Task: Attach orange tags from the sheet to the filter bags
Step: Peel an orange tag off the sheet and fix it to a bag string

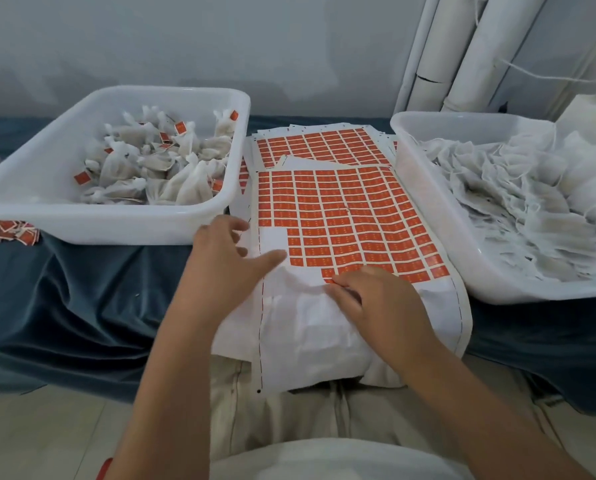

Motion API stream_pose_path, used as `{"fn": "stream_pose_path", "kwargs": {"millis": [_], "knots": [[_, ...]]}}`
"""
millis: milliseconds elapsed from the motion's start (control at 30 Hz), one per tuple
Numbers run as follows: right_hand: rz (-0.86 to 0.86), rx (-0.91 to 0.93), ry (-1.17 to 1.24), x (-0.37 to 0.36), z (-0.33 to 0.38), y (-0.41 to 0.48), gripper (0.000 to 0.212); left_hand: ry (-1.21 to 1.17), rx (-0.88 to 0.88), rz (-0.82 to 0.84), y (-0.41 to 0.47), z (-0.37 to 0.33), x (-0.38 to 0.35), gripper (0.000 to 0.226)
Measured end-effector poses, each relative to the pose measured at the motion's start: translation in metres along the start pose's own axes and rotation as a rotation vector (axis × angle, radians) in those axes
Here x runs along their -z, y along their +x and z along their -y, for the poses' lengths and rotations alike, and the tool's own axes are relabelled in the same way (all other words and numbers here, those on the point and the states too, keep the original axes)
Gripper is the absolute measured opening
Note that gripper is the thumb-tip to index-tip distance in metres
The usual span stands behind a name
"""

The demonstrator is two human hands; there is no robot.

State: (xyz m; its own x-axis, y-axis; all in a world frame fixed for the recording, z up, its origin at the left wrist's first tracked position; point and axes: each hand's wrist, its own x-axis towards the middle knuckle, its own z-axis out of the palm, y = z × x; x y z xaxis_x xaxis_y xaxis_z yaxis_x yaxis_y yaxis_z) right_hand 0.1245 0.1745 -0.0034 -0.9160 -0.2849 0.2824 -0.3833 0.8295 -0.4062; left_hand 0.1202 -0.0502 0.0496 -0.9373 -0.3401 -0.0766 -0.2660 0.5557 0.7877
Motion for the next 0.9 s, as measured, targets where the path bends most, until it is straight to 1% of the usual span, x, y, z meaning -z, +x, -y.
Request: {"fn": "stream_pose_path", "kwargs": {"millis": [67,100,167,200,233,267,300,333,367,400,433,500,567,633,700,767,833,867,900], "knots": [[-0.068,0.023,0.053,0.002,0.001,-0.002,0.026,-0.195,0.132,0.070,0.003,-0.001,0.007,0.070],[-0.120,0.031,0.077,0.003,0.001,-0.002,0.028,-0.248,0.180,0.130,0.004,0.000,0.010,0.072],[-0.226,0.055,0.101,0.007,0.004,-0.002,0.032,-0.320,0.206,0.354,0.004,0.003,0.012,0.081],[-0.264,0.073,0.101,0.008,0.006,-0.002,0.033,-0.383,0.191,0.481,0.002,0.005,0.010,0.081],[-0.281,0.089,0.098,0.009,0.007,-0.003,0.033,-0.464,0.160,0.570,-0.002,0.005,0.006,0.074],[-0.277,0.097,0.096,0.011,0.010,-0.004,0.034,-0.535,0.122,0.599,-0.006,0.005,0.000,0.062],[-0.258,0.098,0.106,0.012,0.011,-0.004,0.035,-0.566,0.085,0.566,-0.009,0.005,-0.006,0.046],[-0.229,0.080,0.136,0.014,0.012,-0.004,0.035,-0.571,0.051,0.502,-0.010,0.005,-0.013,0.035],[-0.193,0.038,0.193,0.018,0.012,-0.003,0.037,-0.555,0.025,0.444,-0.012,0.005,-0.019,0.033],[-0.152,-0.016,0.253,0.022,0.011,-0.001,0.039,-0.537,0.000,0.407,-0.013,0.005,-0.023,0.038],[-0.114,-0.069,0.302,0.027,0.010,0.001,0.038,-0.530,-0.030,0.390,-0.015,0.006,-0.026,0.042],[-0.053,-0.117,0.340,0.037,0.009,0.004,0.031,-0.553,-0.124,0.379,-0.018,0.008,-0.028,0.042],[-0.031,-0.107,0.341,0.042,0.009,0.004,0.045,-0.552,-0.229,0.391,-0.020,0.007,-0.027,0.039],[-0.028,-0.087,0.363,0.045,0.011,0.003,0.047,-0.532,-0.293,0.414,-0.022,0.005,-0.027,0.038],[-0.041,-0.059,0.334,0.046,0.013,0.002,0.042,-0.507,-0.335,0.436,-0.023,0.002,-0.026,0.041],[-0.123,0.026,0.189,0.047,0.013,0.000,0.034,-0.472,-0.359,0.439,-0.026,-0.002,-0.025,0.048],[-0.229,0.097,0.009,0.050,0.017,-0.002,0.038,-0.449,-0.356,0.445,-0.026,-0.004,-0.023,0.050],[-0.250,0.110,-0.018,0.051,0.019,-0.003,0.040,-0.443,-0.371,0.441,-0.026,-0.003,-0.023,0.051],[-0.243,0.110,0.006,0.052,0.020,-0.003,0.041,-0.437,-0.387,0.427,-0.025,-0.002,-0.024,0.050]]}}
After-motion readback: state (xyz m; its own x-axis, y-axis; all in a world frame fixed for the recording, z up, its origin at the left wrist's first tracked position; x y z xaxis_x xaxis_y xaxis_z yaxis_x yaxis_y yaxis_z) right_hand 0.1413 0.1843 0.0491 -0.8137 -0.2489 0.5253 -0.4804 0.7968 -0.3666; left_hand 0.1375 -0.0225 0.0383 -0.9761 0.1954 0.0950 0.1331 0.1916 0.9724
